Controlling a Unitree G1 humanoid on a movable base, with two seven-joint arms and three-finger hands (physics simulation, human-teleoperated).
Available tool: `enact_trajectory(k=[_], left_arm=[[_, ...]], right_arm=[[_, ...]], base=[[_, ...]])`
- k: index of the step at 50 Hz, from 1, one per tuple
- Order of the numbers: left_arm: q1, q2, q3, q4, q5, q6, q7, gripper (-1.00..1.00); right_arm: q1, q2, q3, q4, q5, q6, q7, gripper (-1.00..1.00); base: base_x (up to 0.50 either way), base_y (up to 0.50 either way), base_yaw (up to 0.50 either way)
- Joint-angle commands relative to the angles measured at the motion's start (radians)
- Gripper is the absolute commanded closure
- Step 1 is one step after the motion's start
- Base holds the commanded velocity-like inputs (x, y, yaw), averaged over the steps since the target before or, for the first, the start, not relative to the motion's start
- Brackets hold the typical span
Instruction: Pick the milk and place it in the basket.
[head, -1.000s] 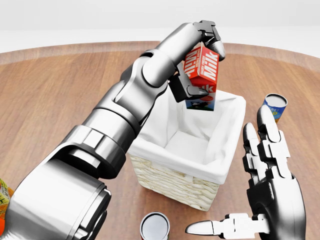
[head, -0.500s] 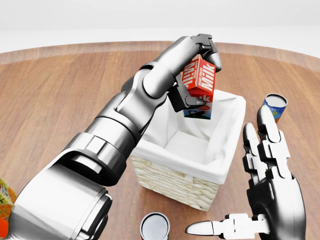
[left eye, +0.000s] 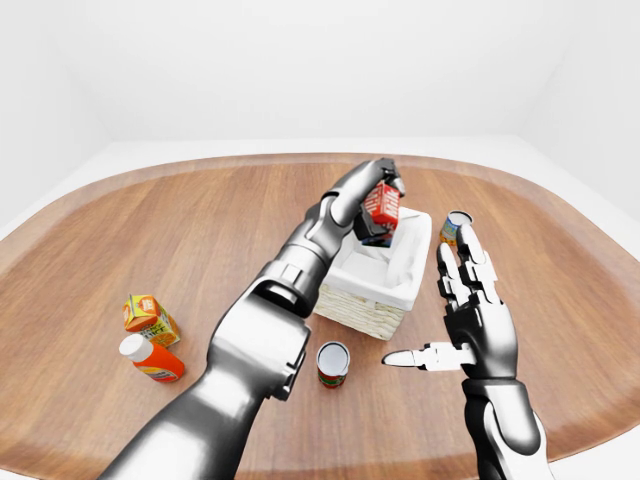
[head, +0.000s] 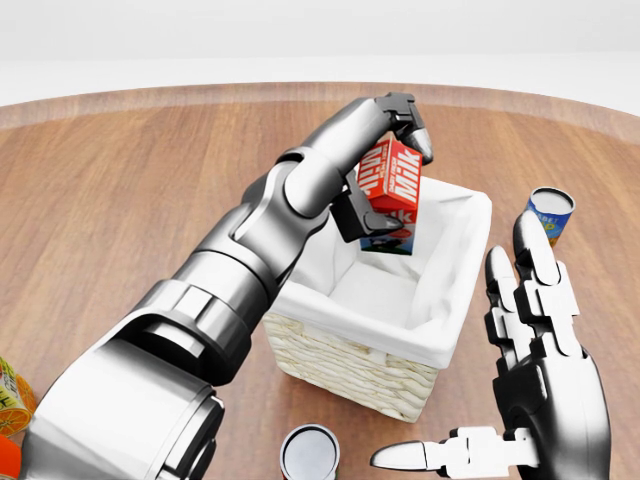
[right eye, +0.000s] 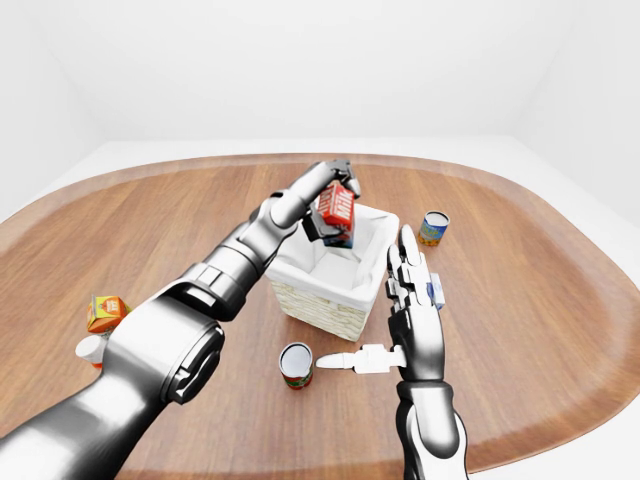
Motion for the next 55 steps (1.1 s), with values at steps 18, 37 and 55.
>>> enact_trajectory(k=[18, 37, 55], left_arm=[[0.001, 0.001, 0.061, -0.015, 0.023, 0.0, 0.044, 1.0], [0.009, -0.006, 0.064, -0.002, 0.037, 0.0, 0.066, 1.0], [0.013, -0.015, 0.064, 0.0, 0.05, 0.0, 0.068, 1.0]], right_arm=[[0.004, 0.0, -0.002, -0.005, 0.002, 0.0, 0.003, -1.0], [0.002, 0.0, 0.0, 0.005, 0.001, -0.007, 0.002, -1.0], [0.003, -0.001, 0.001, -0.003, 0.001, 0.0, 0.003, -1.0]], base=[[0.0, 0.0, 0.0], [0.0, 0.0, 0.0], [0.0, 0.0, 0.0]])
